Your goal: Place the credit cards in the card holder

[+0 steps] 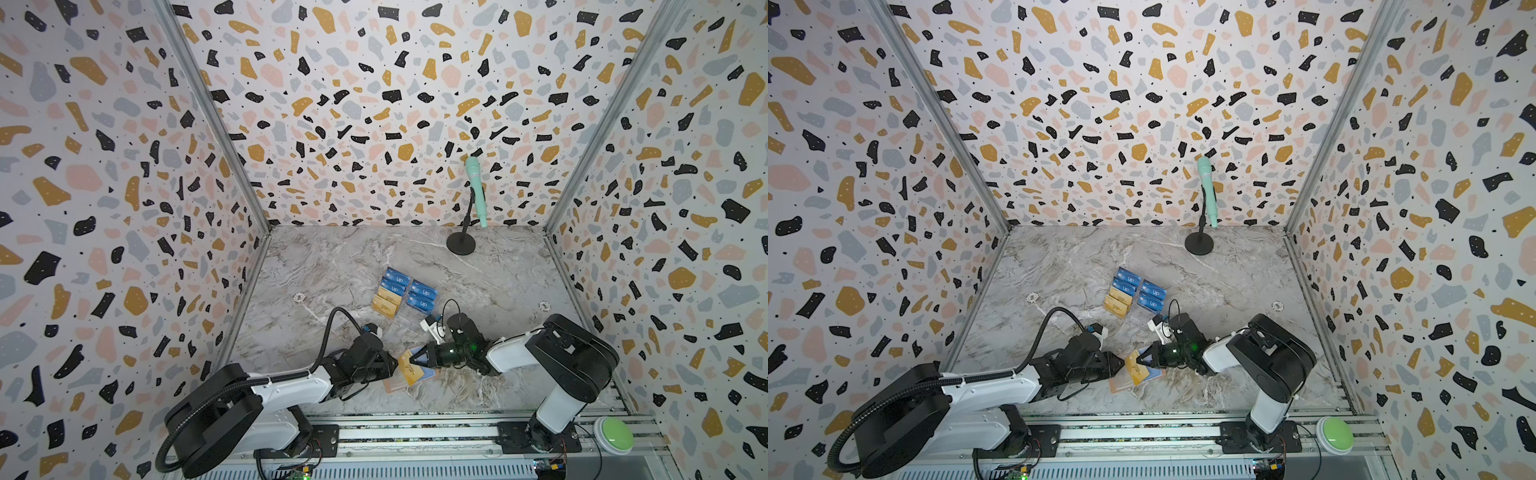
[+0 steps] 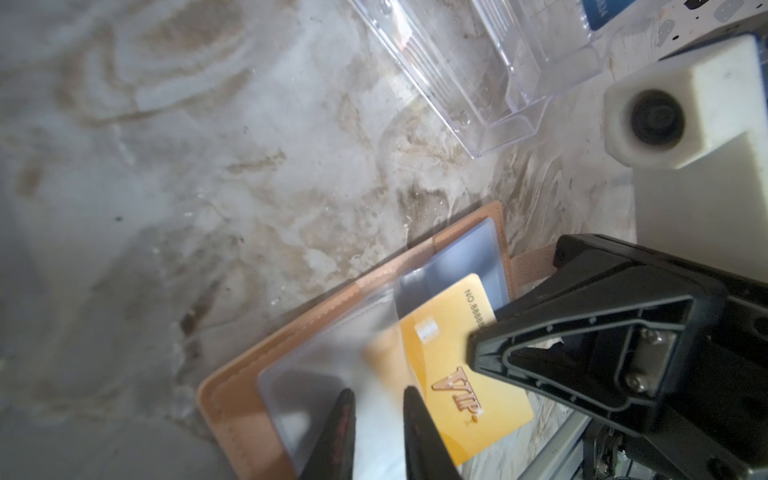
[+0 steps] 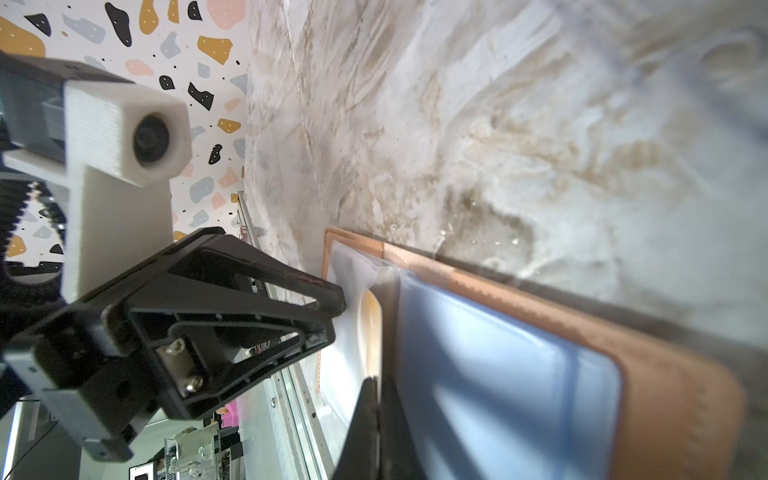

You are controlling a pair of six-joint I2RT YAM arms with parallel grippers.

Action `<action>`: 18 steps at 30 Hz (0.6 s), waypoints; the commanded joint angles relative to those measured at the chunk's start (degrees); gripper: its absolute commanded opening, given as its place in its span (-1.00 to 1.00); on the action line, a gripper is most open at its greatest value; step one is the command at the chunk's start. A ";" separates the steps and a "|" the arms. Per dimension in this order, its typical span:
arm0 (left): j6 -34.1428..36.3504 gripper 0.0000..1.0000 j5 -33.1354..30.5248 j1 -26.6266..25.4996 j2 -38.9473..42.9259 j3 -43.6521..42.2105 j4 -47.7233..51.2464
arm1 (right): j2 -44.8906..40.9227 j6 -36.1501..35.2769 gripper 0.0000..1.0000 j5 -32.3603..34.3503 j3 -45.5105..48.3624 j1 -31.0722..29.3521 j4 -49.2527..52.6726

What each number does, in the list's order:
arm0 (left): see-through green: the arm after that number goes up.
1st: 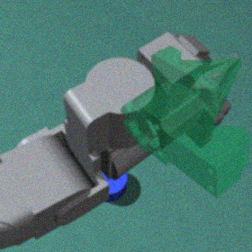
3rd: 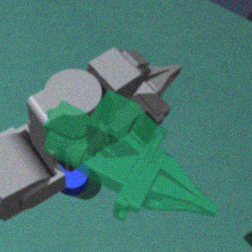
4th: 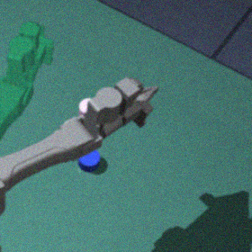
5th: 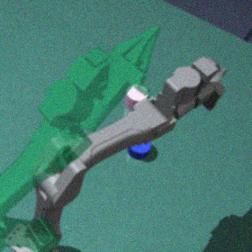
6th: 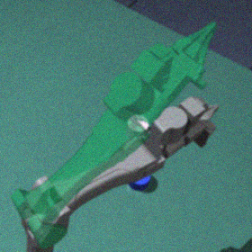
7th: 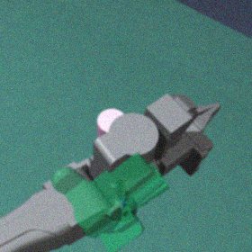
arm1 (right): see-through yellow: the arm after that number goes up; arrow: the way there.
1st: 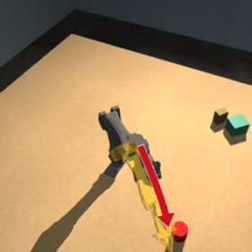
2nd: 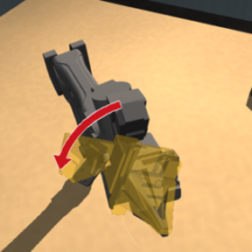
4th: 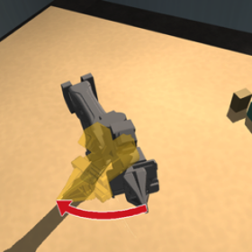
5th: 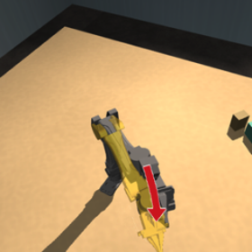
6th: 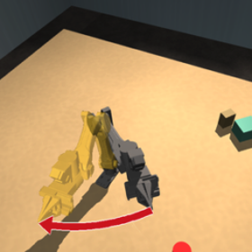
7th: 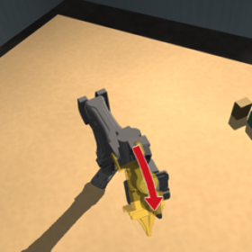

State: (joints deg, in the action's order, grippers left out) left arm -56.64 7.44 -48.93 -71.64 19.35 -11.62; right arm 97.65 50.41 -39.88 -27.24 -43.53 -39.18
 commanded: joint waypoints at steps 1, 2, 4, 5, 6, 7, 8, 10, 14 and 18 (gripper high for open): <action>-0.16 -0.52 -0.60 -0.29 0.76 -0.90 0.58 | 1.12 1.25 -1.00 0.60 0.78 -0.24 -2.35; -0.14 -0.52 -0.59 -0.34 0.85 -0.82 0.74 | 1.09 1.20 -1.00 0.51 0.92 -0.11 -2.60; -0.14 -0.52 -0.59 -0.36 1.07 -0.81 0.81 | 1.00 1.35 -1.00 0.53 1.36 -0.02 -3.09; -0.14 -0.52 -0.61 -0.36 1.14 -0.81 0.96 | 0.92 1.43 -1.00 0.62 1.59 0.04 -3.48; -0.06 -0.52 -0.72 -0.34 1.23 -0.81 1.14 | 0.96 1.55 -1.00 0.60 1.84 0.03 -3.91; -0.07 -0.52 -0.68 -0.30 1.26 -0.83 1.16 | 1.07 1.61 -1.00 0.49 1.97 0.10 -4.42; -0.05 -0.52 -0.68 -0.35 1.22 -0.75 1.16 | 1.20 1.70 -1.00 0.42 2.10 0.11 -4.78; -0.05 -0.52 -0.69 -0.31 1.23 -0.72 1.16 | 1.31 1.99 -1.00 0.61 2.53 0.28 -5.96; -0.22 -0.52 -0.76 -0.38 1.32 -0.78 1.22 | 1.52 3.06 -1.00 0.68 3.71 0.29 -8.87; -0.22 -0.52 -0.76 -0.39 1.33 -0.65 1.42 | 2.10 3.69 -1.00 0.53 3.95 0.29 -10.60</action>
State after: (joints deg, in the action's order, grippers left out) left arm -56.64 7.38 -48.95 -71.02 19.31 -10.74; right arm 99.09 53.36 -39.81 -23.92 -43.40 -48.03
